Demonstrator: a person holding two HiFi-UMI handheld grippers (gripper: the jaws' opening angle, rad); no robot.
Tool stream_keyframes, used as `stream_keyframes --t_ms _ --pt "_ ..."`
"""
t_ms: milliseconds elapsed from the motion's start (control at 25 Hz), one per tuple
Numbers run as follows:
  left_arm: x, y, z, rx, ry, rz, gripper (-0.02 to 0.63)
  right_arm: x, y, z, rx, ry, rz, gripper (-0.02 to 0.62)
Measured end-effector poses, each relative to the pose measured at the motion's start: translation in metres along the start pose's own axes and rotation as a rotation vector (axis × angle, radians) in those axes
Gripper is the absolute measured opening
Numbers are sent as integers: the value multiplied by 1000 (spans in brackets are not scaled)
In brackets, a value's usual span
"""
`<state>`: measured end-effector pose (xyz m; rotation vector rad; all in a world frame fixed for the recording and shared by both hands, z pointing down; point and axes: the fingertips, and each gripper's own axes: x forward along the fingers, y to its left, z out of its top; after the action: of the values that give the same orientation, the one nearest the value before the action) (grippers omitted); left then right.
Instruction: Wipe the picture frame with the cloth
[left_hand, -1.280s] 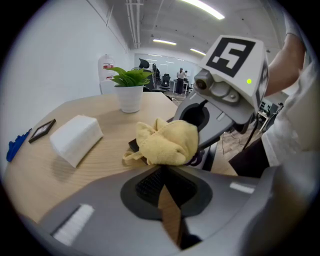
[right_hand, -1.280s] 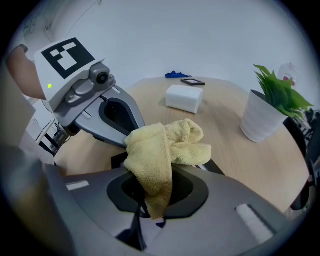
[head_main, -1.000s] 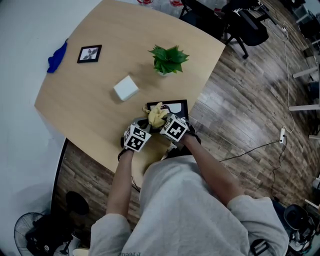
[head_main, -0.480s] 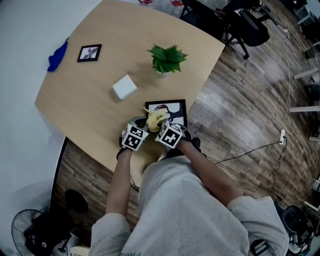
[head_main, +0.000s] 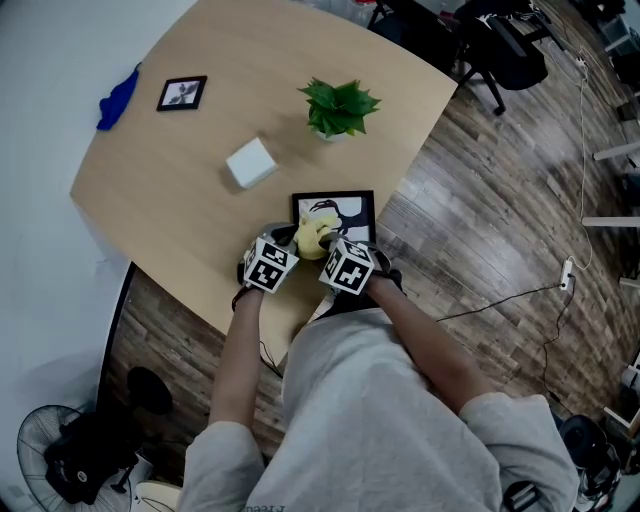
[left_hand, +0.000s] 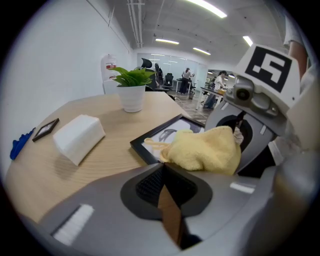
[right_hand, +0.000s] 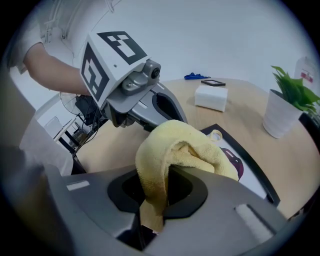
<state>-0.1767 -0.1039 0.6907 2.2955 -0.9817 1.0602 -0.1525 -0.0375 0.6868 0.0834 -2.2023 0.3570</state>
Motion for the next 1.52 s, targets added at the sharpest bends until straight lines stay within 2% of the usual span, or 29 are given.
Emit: stream_keyframes --t_ms 240,440,600,800,1280,1520 --pt "-1 1 -1 -7 -2 -5 52 -17 -17 -24 -53 45 -34 55" --pt "-1 1 -2 -12 -7 1 52 -28 -25 -38 5 43 -24 57" --pt "1 1 -1 -3 -11 8 52 -36 -24 -48 -62 82 -55 55" --pt "-2 1 -1 -15 -14 23 52 -56 -32 -71 -84 121 -83 55" --pt "-7 -1 -1 -50 -26 42 52 -85 -42 -100 -41 120 -114 55" --pt "0 3 2 -36 -29 63 52 -92 -67 -110 19 109 -175 55"
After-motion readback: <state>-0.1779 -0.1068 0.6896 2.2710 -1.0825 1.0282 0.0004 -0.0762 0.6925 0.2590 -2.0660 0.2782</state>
